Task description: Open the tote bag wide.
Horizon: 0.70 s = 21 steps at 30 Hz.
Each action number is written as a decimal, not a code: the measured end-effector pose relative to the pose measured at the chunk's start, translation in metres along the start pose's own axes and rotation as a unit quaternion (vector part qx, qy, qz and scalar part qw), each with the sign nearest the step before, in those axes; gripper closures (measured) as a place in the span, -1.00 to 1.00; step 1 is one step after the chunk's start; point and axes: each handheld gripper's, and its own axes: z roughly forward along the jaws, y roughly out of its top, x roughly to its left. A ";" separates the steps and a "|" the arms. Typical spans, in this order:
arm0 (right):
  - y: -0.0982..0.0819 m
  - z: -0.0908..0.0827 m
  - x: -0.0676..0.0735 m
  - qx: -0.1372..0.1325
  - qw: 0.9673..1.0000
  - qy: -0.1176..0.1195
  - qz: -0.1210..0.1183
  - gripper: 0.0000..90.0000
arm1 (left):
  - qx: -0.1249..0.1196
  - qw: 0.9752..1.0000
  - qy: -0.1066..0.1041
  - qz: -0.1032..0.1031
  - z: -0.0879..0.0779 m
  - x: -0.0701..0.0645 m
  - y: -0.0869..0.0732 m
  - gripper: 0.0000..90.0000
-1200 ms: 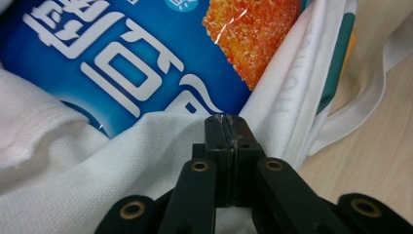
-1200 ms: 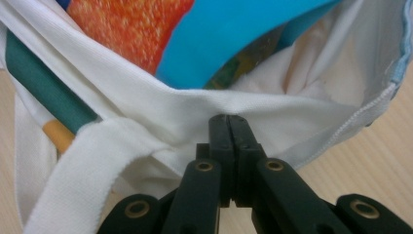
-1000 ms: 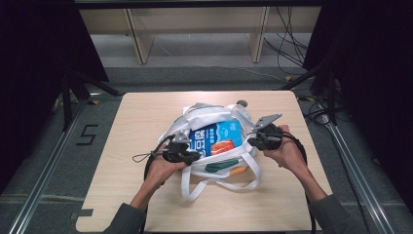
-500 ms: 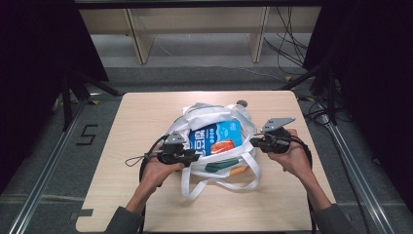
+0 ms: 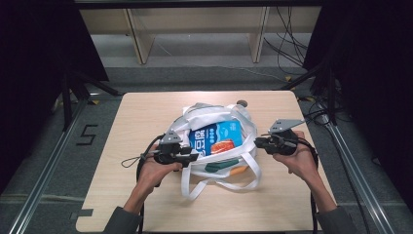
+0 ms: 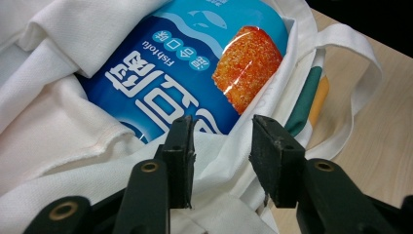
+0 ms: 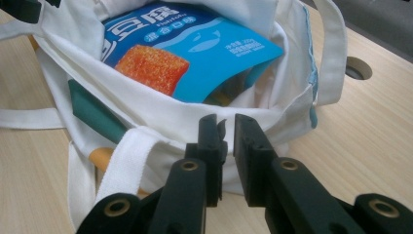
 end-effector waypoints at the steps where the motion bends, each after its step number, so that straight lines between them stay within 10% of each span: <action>1: 0.000 0.000 -0.001 -0.004 1.000 -0.001 -0.006 0.80 | 0.000 1.000 -0.001 0.001 -0.001 0.001 0.000 0.32; 21: -0.015 -0.019 -0.001 -0.020 0.999 -0.014 0.030 0.20 | -0.016 1.000 0.003 -0.014 -0.014 0.003 -0.007 -0.09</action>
